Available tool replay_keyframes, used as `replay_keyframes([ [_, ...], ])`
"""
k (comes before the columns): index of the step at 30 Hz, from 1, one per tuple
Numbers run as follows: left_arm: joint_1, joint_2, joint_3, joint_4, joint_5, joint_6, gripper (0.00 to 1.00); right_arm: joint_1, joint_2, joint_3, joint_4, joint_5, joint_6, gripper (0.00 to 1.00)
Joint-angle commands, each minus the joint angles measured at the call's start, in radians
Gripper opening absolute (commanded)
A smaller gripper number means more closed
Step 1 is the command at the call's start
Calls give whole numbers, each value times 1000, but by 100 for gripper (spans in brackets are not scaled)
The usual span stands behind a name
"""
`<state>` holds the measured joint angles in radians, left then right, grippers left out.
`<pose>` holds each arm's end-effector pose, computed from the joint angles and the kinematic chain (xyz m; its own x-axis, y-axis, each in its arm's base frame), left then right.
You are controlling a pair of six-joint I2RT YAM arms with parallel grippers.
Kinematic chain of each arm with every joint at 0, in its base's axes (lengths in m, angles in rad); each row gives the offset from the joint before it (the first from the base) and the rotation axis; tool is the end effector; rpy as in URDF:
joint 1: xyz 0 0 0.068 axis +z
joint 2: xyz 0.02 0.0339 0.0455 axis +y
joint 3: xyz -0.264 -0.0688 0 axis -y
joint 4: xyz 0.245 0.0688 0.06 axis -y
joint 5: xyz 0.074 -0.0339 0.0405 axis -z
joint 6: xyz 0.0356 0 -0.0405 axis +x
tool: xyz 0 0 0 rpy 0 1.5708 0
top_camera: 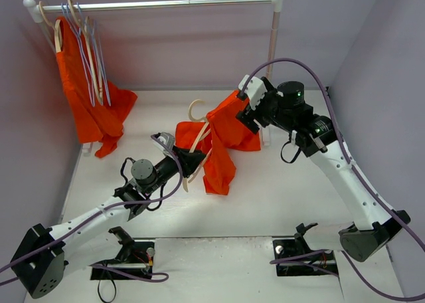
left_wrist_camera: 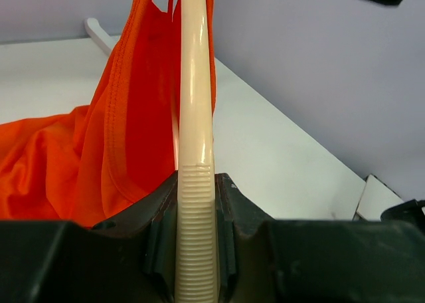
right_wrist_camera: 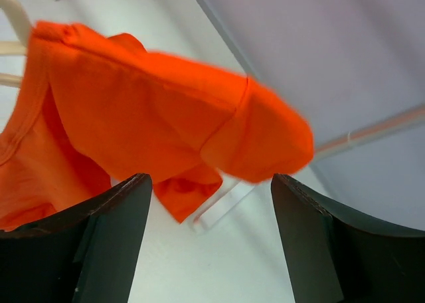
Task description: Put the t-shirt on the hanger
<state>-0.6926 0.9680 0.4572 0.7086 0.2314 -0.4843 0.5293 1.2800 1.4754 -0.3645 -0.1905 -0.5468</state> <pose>0.1640 -0.1467 0.2849 -0.2361 -0.3930 -0.8887 0.7736 0.4774 -0.4166 0.2386 0.1474 0.4545 0.2175 -0.4643 -0.8586 -0.6367 0.5993 -0.4853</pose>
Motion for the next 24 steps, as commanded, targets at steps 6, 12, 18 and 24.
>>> replay_keyframes([
  [6,8,-34,61,32,92,12,0,-12,99,124,-16,-282,-324,74],
  [12,8,-32,93,-12,117,39,0,-14,200,240,-214,-352,-441,71],
  [18,8,-14,118,-37,161,55,0,-15,219,206,-240,-362,-501,70],
  [24,8,-8,159,-103,215,105,0,-17,254,209,-287,-354,-547,70],
])
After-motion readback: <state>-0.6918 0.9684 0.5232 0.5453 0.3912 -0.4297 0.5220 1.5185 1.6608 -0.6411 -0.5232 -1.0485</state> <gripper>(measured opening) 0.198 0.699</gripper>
